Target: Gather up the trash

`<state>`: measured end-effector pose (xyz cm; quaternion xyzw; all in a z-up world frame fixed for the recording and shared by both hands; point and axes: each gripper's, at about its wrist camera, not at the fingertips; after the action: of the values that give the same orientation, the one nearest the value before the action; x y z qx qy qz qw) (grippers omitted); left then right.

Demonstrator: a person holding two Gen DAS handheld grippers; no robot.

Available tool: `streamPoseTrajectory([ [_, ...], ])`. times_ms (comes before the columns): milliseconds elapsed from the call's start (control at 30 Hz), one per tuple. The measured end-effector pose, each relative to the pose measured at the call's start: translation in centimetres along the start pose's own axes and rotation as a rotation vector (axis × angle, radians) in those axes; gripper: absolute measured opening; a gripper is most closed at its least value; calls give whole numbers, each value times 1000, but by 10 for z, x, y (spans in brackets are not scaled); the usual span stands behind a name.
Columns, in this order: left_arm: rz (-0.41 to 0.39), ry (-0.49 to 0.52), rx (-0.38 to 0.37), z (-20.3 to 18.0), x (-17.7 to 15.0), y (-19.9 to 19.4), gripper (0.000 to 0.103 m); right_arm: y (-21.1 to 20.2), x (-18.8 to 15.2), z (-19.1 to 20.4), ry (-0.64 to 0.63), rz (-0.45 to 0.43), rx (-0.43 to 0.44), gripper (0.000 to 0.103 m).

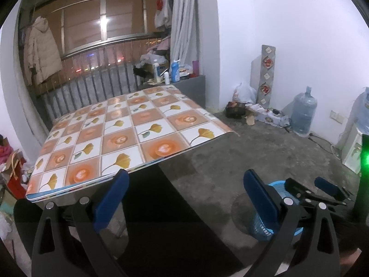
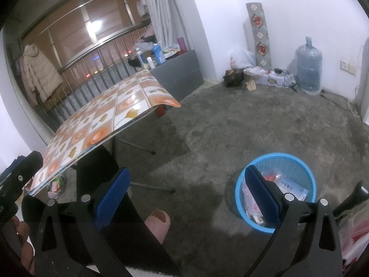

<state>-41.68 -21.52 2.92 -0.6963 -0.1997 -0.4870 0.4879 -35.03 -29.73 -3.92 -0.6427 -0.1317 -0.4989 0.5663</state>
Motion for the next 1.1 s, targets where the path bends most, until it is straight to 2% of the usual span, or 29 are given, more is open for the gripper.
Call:
streamPoseTrajectory([
  [200,20,-19,-73,2,-1,3,98,1,-4,1,1,8,4,95],
  [333,14,-4,-50,-1,0,2,98,1,-4,1,2,9,4,95],
  [400,13,-1,-68,-2,0,3,98,2,-4,1,4,13,3,95],
  [1100,-2,21,-47,-8,0,-2,98,0,-2,-2,8,18,4,95],
])
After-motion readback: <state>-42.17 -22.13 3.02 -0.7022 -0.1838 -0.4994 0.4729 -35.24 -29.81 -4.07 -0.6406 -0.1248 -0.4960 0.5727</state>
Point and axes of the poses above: each gripper's, at about its wrist camera, not at the fingertips, and y roughly the way its jaws point, z to its left, x to its top, and after that the axes turned 10 degrees about -x, right-handed
